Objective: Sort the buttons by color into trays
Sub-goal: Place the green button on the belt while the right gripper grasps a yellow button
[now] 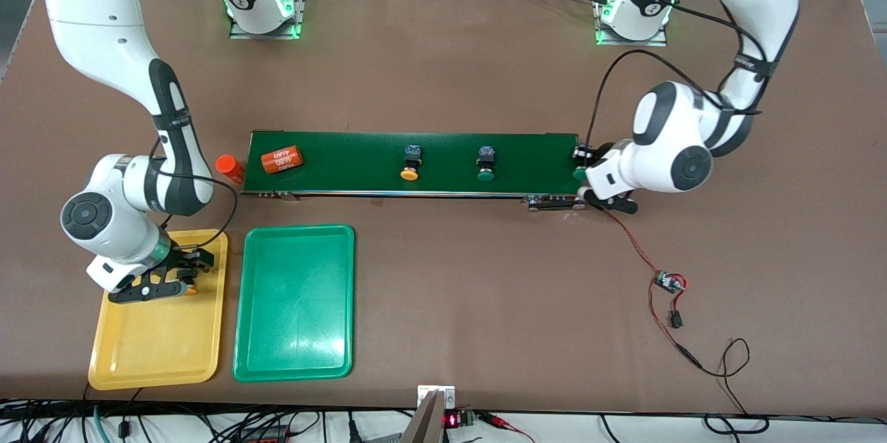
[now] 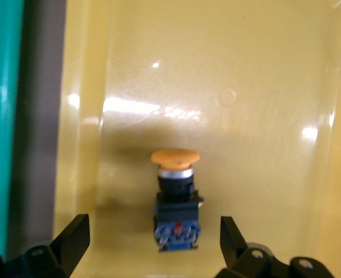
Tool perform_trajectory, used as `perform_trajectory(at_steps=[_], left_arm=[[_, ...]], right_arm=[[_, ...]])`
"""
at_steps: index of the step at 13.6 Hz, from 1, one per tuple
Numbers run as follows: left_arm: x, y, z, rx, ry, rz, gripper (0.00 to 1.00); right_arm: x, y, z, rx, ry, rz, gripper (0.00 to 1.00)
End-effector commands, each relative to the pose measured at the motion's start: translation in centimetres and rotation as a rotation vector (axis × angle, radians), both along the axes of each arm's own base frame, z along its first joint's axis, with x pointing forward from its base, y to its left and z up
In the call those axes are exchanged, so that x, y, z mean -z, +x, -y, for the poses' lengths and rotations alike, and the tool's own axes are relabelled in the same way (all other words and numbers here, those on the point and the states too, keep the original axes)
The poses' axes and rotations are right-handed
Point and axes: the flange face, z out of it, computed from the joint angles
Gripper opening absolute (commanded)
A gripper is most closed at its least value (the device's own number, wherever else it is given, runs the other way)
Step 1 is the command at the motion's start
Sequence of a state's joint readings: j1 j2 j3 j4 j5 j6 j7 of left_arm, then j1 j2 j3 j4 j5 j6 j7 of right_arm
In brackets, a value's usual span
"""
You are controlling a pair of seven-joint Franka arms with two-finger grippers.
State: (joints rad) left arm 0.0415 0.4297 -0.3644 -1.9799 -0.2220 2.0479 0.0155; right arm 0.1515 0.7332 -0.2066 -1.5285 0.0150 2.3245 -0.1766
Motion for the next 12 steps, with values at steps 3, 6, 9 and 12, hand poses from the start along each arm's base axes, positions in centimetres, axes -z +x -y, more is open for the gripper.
perform_trajectory(at_steps=[3, 6, 9, 12], left_arm=[[-0.5, -0.5, 4.8, -0.074, 0.015, 0.005, 0.58], [-2.3, -0.4, 4.8, -0.076, 0.022, 0.026, 1.00], [-7.8, 0.3, 1.9, -0.091, 0.061, 0.074, 1.00], [-13.4, 0.6, -4.6, -0.169, 0.112, 0.099, 1.00]], right_arm=[[-9.1, -3.6, -9.9, 0.096, 0.087, -0.126, 1.00], [-11.9, -6.7, -19.0, 0.140, 0.087, -0.130, 1.00], [-12.0, -10.7, -26.3, 0.172, 0.065, -0.173, 1.00], [-11.2, -15.6, -34.4, 0.271, 0.022, -0.190, 1.00]])
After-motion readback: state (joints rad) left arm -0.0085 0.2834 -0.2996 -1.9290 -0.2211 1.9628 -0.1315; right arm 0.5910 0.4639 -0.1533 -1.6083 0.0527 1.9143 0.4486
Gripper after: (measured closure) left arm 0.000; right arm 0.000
